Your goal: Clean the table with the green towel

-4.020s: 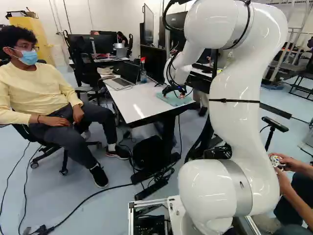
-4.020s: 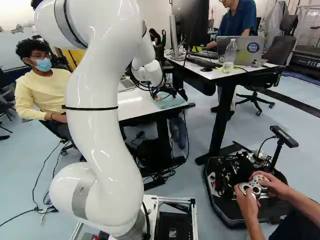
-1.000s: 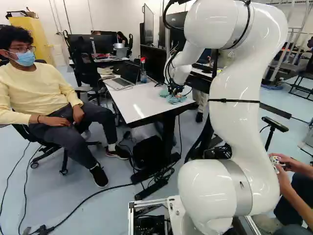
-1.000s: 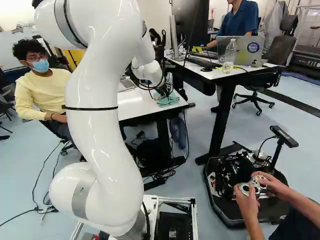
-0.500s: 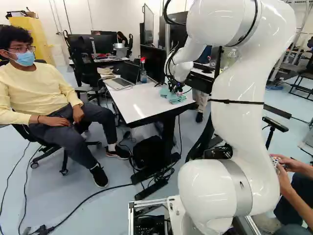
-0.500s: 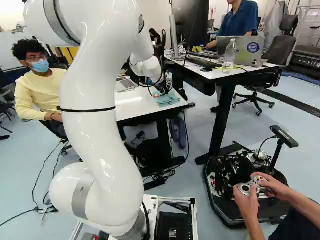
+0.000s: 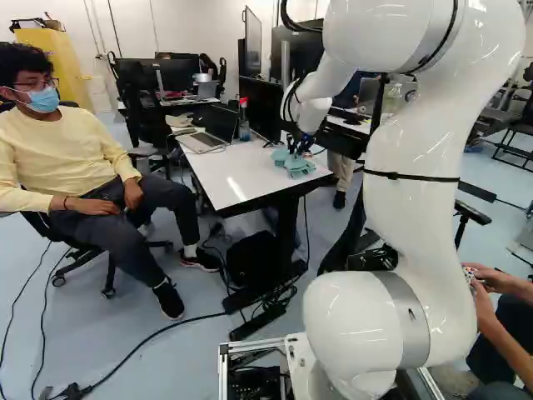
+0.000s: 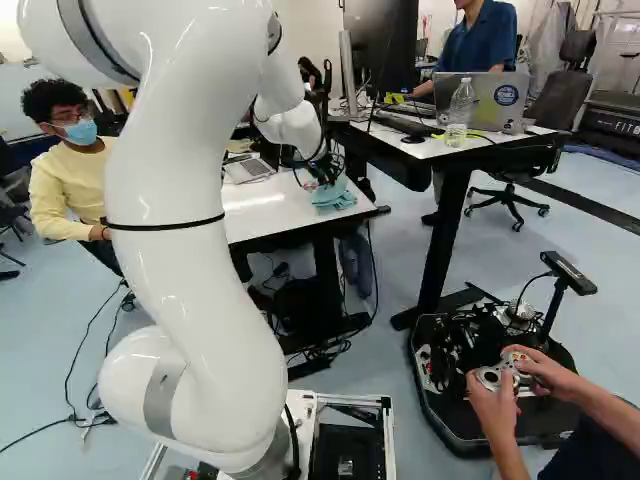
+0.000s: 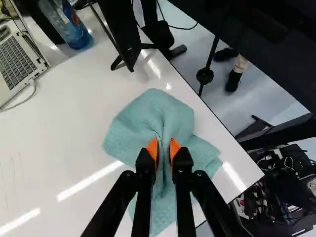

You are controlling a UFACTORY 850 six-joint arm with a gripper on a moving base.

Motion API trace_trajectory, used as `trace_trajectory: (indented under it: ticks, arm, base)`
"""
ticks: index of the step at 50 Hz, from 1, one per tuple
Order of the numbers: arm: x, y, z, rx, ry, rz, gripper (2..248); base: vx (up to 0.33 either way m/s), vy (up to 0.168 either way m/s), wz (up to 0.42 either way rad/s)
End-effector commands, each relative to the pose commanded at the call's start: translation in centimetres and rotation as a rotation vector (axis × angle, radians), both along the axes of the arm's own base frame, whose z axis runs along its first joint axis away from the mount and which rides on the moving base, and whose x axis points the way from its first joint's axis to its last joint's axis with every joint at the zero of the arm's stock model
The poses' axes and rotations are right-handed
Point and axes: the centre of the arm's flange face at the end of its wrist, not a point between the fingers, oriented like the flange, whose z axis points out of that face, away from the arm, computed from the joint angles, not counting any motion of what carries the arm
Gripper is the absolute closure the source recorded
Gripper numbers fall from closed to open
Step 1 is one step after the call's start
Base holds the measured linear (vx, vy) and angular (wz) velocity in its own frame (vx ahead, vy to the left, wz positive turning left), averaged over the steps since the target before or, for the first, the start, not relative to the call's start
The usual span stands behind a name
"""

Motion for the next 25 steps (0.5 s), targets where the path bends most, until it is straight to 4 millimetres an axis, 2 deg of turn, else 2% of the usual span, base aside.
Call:
trace_trajectory:
  ticks: [25]
  arm:
    - [-1.2, 0.7, 2.8, 0.006, 0.015, 0.014, 199]
  base:
    - [0.0, 0.0, 0.0]
